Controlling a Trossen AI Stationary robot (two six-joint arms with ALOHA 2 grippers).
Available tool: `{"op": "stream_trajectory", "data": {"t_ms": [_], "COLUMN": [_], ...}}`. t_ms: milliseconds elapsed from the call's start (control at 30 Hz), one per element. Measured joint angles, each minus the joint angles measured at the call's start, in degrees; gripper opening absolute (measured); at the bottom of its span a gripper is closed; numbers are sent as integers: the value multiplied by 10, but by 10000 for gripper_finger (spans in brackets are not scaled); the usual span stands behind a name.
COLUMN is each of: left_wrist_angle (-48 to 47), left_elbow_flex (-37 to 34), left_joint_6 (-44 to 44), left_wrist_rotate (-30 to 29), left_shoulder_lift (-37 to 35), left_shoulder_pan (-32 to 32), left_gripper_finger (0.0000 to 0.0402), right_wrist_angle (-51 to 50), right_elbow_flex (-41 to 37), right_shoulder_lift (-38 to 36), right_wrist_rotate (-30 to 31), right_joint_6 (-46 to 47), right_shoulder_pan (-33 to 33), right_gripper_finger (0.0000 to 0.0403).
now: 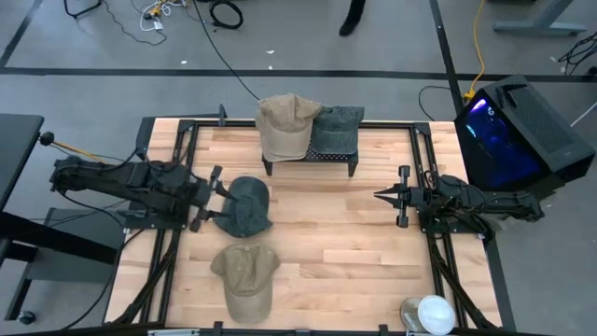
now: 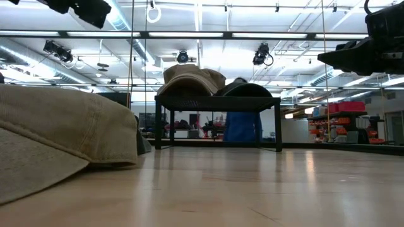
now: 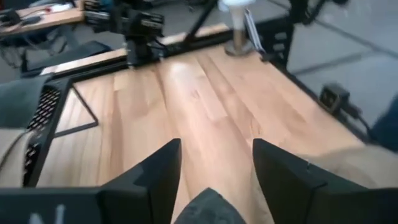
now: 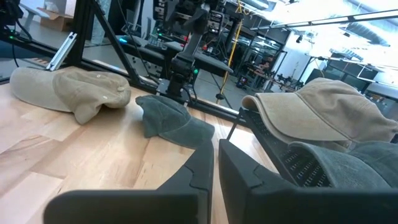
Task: Pick & Place hat
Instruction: Move the black cap to the center of the table
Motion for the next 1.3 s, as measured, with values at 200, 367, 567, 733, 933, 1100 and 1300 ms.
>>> {"op": "stream_trajectory", "data": {"t_ms": [200, 367, 567, 733, 933, 1100, 1300], "left_wrist_angle": [-34, -40, -86, -141, -177, -192, -210], "left_elbow_flex": [29, 48, 86, 116, 123, 123, 123], "left_joint_6": [78, 108, 147, 188, 239, 276, 284], "left_wrist_rotate": [11, 11, 11, 11, 11, 11, -7], "left_shoulder_lift": [52, 89, 132, 169, 208, 242, 276], "left_shoulder_pan": [0, 0, 0, 0, 0, 0, 0], "left_gripper_finger": [220, 220, 220, 220, 220, 220, 220], "right_wrist_angle": [0, 0, 0, 0, 0, 0, 0], "right_elbow_flex": [0, 0, 0, 0, 0, 0, 0], "right_shoulder_lift": [0, 0, 0, 0, 0, 0, 0], "right_wrist_rotate": [0, 0, 0, 0, 0, 0, 0], "right_joint_6": [0, 0, 0, 0, 0, 0, 0], "right_shoulder_pan": [0, 0, 0, 0, 0, 0, 0], "right_gripper_finger": [29, 29, 29, 29, 29, 29, 29]}}
